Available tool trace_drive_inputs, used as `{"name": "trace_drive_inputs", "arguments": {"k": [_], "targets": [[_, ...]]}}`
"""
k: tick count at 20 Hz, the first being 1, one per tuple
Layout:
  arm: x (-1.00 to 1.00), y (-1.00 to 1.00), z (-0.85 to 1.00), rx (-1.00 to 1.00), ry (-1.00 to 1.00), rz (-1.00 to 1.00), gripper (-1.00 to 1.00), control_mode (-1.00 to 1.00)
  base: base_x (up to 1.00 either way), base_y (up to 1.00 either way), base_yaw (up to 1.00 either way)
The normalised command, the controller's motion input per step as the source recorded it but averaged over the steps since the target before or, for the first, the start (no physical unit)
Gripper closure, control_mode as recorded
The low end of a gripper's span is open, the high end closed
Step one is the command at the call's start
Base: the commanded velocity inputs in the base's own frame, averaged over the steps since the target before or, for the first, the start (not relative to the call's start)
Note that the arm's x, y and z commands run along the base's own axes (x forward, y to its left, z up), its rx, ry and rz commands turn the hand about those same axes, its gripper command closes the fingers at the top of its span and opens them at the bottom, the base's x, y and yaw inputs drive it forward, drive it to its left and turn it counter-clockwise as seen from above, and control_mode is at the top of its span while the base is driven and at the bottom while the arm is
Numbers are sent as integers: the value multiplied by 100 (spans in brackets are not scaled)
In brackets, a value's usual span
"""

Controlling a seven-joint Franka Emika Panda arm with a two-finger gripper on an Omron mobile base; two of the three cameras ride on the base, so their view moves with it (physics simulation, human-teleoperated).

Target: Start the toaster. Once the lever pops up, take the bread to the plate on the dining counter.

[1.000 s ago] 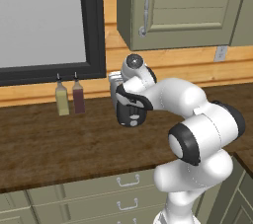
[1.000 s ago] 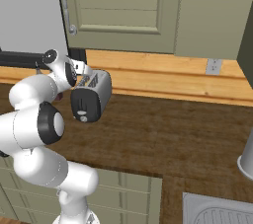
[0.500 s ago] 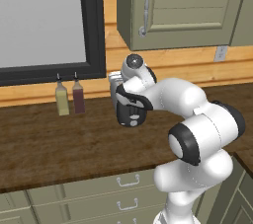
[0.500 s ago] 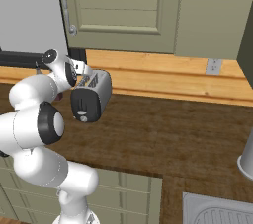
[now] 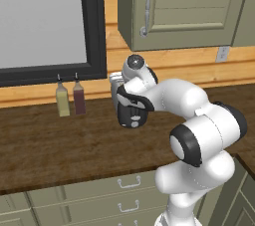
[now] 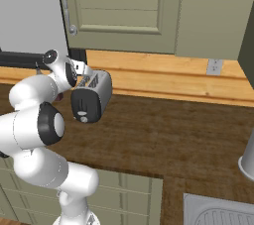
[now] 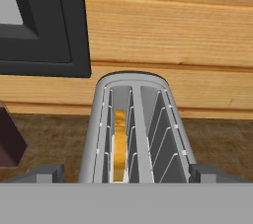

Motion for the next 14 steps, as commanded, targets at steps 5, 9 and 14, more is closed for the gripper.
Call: {"name": "trace_drive_inputs", "arguments": {"k": [5, 9, 14], "targets": [[0, 0, 0, 0, 0, 0, -100, -100, 0, 0, 0], [0, 0, 0, 0, 0, 0, -100, -100, 0, 0, 0], [0, 0, 0, 0, 0, 0, -100, -100, 0, 0, 0]]}}
